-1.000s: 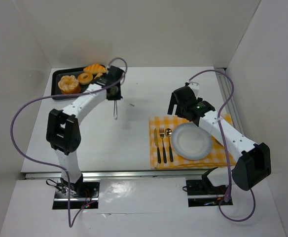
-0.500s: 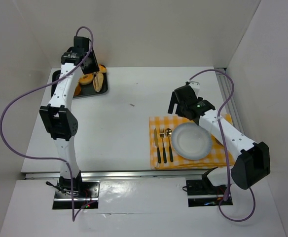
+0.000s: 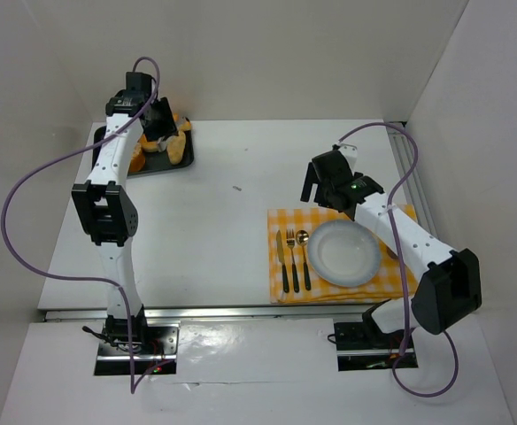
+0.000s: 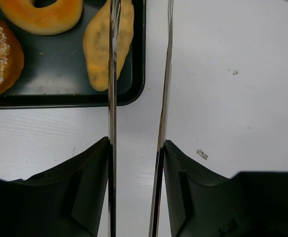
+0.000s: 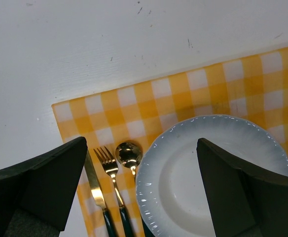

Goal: Place the bread

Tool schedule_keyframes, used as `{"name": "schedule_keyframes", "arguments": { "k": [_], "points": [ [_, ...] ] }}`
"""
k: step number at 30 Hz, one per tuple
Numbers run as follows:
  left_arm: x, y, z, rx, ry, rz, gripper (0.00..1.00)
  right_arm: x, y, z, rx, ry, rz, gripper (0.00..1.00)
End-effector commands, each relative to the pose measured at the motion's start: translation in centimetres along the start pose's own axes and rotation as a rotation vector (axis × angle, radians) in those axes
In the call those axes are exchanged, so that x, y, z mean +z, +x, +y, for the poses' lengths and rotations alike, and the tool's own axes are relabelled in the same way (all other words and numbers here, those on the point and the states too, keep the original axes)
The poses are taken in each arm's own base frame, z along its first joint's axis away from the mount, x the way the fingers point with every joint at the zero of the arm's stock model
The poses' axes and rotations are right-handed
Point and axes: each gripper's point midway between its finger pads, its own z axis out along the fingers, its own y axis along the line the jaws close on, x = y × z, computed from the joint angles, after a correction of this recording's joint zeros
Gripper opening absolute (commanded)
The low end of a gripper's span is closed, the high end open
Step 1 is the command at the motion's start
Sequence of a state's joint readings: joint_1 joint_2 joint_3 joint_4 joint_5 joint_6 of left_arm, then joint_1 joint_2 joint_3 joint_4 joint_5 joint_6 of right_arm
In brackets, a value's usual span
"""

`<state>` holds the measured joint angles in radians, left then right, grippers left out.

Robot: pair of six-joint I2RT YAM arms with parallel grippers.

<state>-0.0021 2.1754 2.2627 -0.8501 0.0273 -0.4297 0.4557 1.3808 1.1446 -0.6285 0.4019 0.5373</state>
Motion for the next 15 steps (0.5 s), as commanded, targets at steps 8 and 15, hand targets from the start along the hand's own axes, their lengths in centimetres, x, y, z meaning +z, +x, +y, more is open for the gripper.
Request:
{"name": "schedule_keyframes", "arguments": {
  "k": [8,15],
  "points": [
    [1.4,-2.5,0.7,-0.092,-0.028,-0.114,0.55,0.0,-1.8,0.8,0.017,-0.020,-0.040,0.99],
    [3.3,-2.8,1.9,-0.127,-0.092,-0.128,0.56,0.4,-1.8,1.0,0.014,-0.016,-0.032,0.99]
  ]
}}
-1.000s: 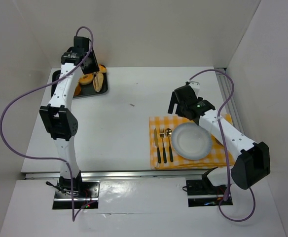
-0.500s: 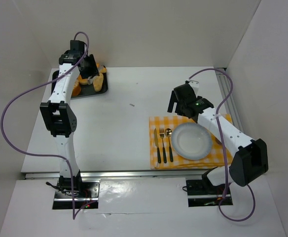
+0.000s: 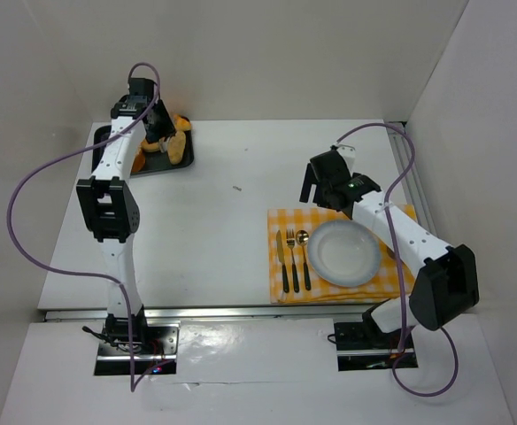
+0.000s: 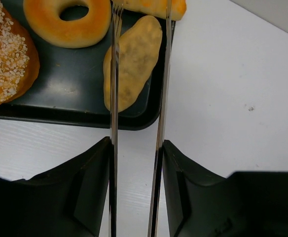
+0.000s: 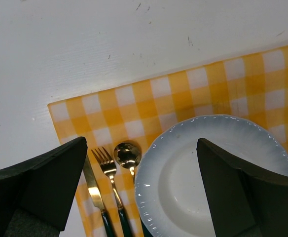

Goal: Place the bread

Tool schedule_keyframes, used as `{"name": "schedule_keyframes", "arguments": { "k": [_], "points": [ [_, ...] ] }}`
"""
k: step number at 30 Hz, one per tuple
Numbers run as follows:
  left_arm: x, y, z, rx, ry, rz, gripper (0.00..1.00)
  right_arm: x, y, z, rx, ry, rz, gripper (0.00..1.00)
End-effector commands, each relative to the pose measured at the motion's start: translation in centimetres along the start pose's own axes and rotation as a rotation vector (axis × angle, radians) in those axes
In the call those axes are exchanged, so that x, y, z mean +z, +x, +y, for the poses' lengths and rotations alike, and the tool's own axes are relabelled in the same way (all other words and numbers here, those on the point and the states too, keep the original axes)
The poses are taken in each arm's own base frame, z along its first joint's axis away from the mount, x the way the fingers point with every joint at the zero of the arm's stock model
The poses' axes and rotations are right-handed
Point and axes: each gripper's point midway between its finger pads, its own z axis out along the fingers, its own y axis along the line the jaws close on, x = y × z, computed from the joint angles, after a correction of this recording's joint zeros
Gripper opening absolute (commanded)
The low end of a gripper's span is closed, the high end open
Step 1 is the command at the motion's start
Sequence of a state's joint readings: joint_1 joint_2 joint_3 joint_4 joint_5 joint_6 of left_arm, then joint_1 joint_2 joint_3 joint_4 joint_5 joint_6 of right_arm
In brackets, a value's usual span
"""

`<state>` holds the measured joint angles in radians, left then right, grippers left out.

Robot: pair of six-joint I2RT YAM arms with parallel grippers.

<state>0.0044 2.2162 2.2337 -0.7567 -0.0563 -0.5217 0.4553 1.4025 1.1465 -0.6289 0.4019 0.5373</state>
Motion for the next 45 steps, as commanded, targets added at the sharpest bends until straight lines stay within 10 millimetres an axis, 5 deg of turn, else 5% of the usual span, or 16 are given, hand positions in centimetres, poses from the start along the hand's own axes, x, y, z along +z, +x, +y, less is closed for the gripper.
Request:
{"name": "schedule_keyframes", "arguments": {
  "k": [1,11,22,27,29,36,38,40,45],
  "points": [
    [1.2,-1.9,0.4,-0.033,-0.032,-0.072,0.55,-0.2,-2.1,1.0,0.021,-0.026,-0.048,0.99],
    [3.6,-1.7,1.4,-0.033,-0.081,-0.072,0.55,0.2,-2.0,1.3,0.027,-0.030,-0.036,0.99],
    [5.8,-1.1,-0.1,-0.010,-0.047,-0.061,0.55,0.5,-1.7,1.1,0.019,-0.012,-0.025,0.99],
    [6.1,-0.4,0.0,-0.009,-0.047,-0.040,0.45,0.5,-1.7,1.1,0.019,-0.012,-0.025,0.99],
    [6.1,-0.4,0.0,-0.009,-0.047,-0.040,0.32,0.5,-1.7,1.1,0.019,-0.012,-0.025,0.99],
    [2.1,-2.3,-1.0,0.009,0.001,-0.094,0.00,0.2,-1.9,1.0,0.023,-0.017,-0.033,0.99],
    [0.7,-2.8,-1.1,0.029,0.009,-0.113,0.00,0.2,-1.9,1.0,0.023,-0.017,-0.034,0.99],
    [-2.7,-5.1,-2.1,0.037,0.044,-0.190,0.00,0.0,-2.1,0.6,0.030,-0.011,-0.035,0.99],
    [-9.3,-6.8,-3.9,0.079,0.107,-0.275,0.00,-1.2,-3.5,0.9,0.049,-0.036,-0.074,0.99]
  ]
}}
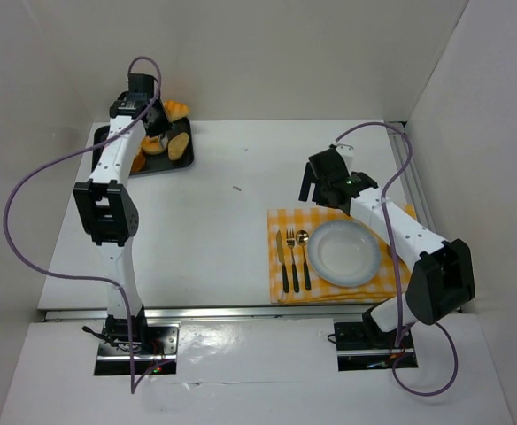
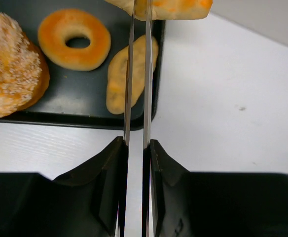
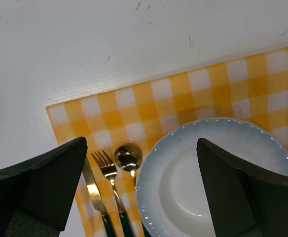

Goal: Place the bread

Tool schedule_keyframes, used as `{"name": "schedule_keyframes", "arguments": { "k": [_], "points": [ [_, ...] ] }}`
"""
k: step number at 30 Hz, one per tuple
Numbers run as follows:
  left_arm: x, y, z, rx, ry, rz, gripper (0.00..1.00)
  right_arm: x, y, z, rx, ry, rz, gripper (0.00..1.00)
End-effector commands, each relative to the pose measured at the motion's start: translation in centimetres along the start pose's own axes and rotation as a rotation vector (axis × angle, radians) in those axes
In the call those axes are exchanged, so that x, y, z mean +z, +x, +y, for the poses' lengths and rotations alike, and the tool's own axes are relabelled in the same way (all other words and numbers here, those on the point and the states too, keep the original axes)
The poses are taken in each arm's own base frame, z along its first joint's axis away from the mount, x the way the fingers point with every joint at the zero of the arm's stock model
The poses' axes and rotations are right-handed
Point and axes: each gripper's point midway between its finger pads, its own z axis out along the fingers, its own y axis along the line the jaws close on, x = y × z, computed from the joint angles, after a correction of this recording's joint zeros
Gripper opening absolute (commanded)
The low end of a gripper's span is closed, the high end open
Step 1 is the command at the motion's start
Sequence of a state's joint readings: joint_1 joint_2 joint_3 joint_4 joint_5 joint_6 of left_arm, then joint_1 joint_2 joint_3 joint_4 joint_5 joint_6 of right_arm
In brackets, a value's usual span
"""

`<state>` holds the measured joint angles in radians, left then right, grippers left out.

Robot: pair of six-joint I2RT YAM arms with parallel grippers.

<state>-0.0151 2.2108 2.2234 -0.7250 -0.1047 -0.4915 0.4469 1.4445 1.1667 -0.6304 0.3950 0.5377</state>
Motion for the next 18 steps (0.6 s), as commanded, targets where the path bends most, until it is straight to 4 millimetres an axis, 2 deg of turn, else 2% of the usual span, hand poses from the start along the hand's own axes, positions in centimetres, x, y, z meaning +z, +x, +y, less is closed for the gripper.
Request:
{"name": "schedule_keyframes", "arguments": {
  "k": [1,2,5,6,7,9,10,11,12,13,14,15,16,17,18],
  "points": [
    [-9.0,-6.5,-3.1,0.046,0.129,-0.226,0.00,-2.5,-3.8,0.7,0.056,-0.053,-0.103,0.99],
    [-10.9,-6.9,-3.8,0.051,0.156,-0.248,0.00,-2.8,-4.3,0.9,0.062,-0.060,-0.114,0.99],
    [-12.2,-6.0,-4.2,0.069,0.181,-0.231,0.00,-3.9,-5.1,1.0,0.064,-0.083,-0.133,0.99],
    [-13.7,-5.6,-4.9,0.090,0.212,-0.231,0.00,-4.2,-5.1,0.9,0.064,-0.084,-0.134,0.99],
    [-13.6,-4.4,-5.0,0.098,0.210,-0.204,0.00,-5.0,-5.9,0.9,0.076,-0.090,-0.161,0.99],
    [-14.6,-2.0,-5.7,0.132,0.232,-0.162,0.00,-6.2,-6.8,0.6,0.083,-0.091,-0.179,0.99],
    [-15.7,0.7,-6.5,0.171,0.253,-0.125,0.00,-6.8,-7.3,0.3,0.079,-0.086,-0.198,0.99],
    [-16.2,2.2,-6.9,0.188,0.264,-0.103,0.00,-8.4,-8.7,0.4,0.083,-0.105,-0.230,0.99],
    [-17.0,4.2,-8.2,0.221,0.289,-0.086,0.00,-9.1,-9.5,0.1,0.078,-0.091,-0.254,0.99],
    [-16.4,7.6,-7.8,0.247,0.279,-0.016,0.00,-10.4,-10.6,0.0,0.085,-0.108,-0.284,0.99],
    [-18.3,8.5,-8.2,0.249,0.309,-0.028,0.00,-12.7,-12.5,0.3,0.100,-0.134,-0.341,0.99],
    [-18.9,9.8,-9.0,0.268,0.353,-0.021,0.00,-13.5,-13.2,0.3,0.108,-0.144,-0.357,0.99],
    [-19.5,14.0,-10.5,0.291,0.408,0.056,0.00,-15.2,-14.3,-0.1,0.107,-0.155,-0.403,0.99],
    [-21.2,15.4,-11.6,0.307,0.462,0.057,0.00,-17.1,-15.7,-0.2,0.122,-0.180,-0.449,0.99],
    [-22.2,17.0,-12.6,0.318,0.503,0.076,0.00,-18.2,-16.4,-0.3,0.129,-0.195,-0.479,0.99]
  ]
}}
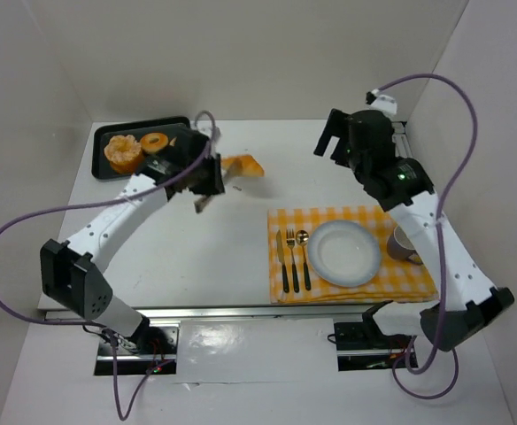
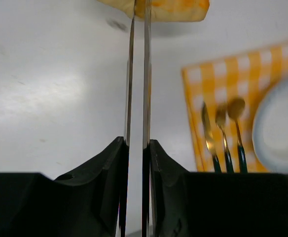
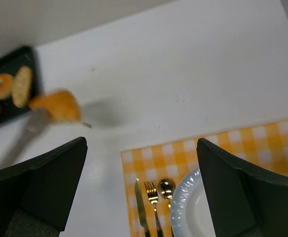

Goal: Place the bread

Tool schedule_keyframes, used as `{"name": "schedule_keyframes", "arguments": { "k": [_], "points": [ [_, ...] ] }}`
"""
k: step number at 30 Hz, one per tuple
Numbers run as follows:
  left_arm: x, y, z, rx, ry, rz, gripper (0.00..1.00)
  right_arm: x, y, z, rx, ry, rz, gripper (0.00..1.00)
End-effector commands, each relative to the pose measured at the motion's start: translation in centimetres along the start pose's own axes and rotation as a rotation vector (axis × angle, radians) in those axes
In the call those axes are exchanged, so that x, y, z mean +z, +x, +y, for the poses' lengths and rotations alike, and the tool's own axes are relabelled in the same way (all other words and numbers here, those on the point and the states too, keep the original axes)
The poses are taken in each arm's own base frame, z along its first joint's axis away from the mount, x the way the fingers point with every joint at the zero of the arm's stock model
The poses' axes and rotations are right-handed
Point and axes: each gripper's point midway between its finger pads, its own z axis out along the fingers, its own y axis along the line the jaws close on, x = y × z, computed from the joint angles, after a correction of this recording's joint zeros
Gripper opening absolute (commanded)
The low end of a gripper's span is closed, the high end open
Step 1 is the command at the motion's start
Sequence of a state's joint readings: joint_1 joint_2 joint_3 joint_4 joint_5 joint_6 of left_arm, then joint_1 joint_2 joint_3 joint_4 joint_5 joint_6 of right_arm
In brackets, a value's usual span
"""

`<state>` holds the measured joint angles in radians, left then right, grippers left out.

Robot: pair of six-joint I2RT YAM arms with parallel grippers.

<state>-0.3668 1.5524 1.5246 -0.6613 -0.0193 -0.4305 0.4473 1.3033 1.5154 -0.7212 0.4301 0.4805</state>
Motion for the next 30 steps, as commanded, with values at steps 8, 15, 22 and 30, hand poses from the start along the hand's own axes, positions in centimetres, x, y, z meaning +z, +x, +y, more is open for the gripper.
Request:
{"name": "schedule_keyframes", "arguments": {
  "k": [8,15,22,30],
  "points": [
    [-6.8,11.8,-21.7,0.172,0.475,0.068,0.00,-9.8,-9.7,-1.1,0.075,-0.086,-0.290,0.99],
    [-3.7,16.2,-27.8,0.268,0.502,0.156,0.00,-11.4,-9.7,-2.5,0.081,-0.062,-0.305,0.99],
    [-0.4,18.8,-30.6,0.343,0.531,0.222,0.11,-11.3,-9.0,-3.7,0.083,-0.016,-0.299,0.99],
    [-3.3,18.7,-31.1,0.403,0.542,0.221,0.71,-11.1,-8.8,-3.9,0.080,-0.002,-0.296,0.99]
  ]
}}
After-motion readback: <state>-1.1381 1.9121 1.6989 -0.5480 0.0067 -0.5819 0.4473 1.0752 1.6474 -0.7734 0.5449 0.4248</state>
